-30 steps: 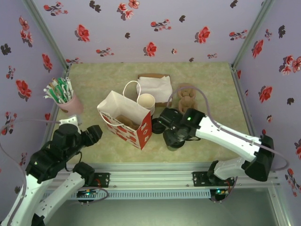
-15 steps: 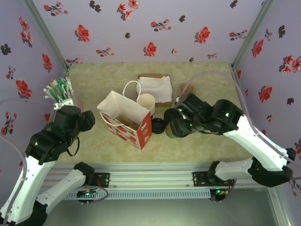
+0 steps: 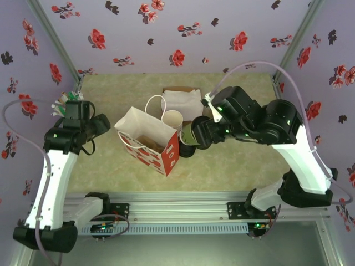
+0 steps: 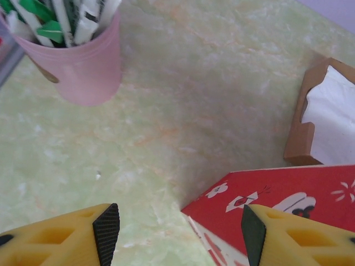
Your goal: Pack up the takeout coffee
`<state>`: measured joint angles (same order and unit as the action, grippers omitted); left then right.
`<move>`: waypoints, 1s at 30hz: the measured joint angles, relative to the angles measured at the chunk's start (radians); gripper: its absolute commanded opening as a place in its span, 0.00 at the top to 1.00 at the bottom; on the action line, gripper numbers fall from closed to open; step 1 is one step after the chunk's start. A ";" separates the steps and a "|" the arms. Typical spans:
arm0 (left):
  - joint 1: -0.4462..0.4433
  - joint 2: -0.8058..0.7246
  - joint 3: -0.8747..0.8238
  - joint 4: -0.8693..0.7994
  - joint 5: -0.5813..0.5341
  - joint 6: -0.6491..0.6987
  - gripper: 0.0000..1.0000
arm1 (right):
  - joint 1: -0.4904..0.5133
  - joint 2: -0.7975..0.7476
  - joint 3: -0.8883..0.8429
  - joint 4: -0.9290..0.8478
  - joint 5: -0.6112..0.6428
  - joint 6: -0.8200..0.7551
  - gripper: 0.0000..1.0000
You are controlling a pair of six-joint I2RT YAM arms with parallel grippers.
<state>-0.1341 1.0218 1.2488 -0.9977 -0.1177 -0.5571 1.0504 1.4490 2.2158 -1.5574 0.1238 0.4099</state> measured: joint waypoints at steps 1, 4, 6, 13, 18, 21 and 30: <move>0.008 0.018 0.000 0.010 0.020 0.006 0.38 | 0.002 0.022 0.030 -0.002 -0.003 -0.006 0.34; 0.018 0.082 0.000 0.042 0.080 0.020 0.38 | 0.004 0.086 0.108 -0.005 -0.019 -0.024 0.34; 0.018 0.120 -0.001 0.069 0.113 0.028 0.38 | 0.005 0.133 0.166 -0.008 -0.031 -0.037 0.34; 0.018 0.158 -0.042 0.153 0.200 0.041 0.38 | 0.006 0.264 0.331 -0.012 -0.074 -0.067 0.34; 0.019 0.150 -0.092 0.204 0.264 0.041 0.39 | 0.007 0.320 0.376 -0.012 -0.103 -0.080 0.34; 0.019 0.131 -0.130 0.226 0.292 0.040 0.39 | 0.010 0.352 0.378 -0.012 -0.114 -0.089 0.34; -0.002 0.084 -0.203 0.239 0.329 0.036 0.39 | 0.040 0.444 0.378 -0.043 -0.116 -0.101 0.35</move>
<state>-0.1360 1.1057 1.0462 -0.7589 0.2111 -0.5213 1.0904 1.8935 2.5935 -1.6001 0.0082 0.3088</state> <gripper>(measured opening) 0.613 0.659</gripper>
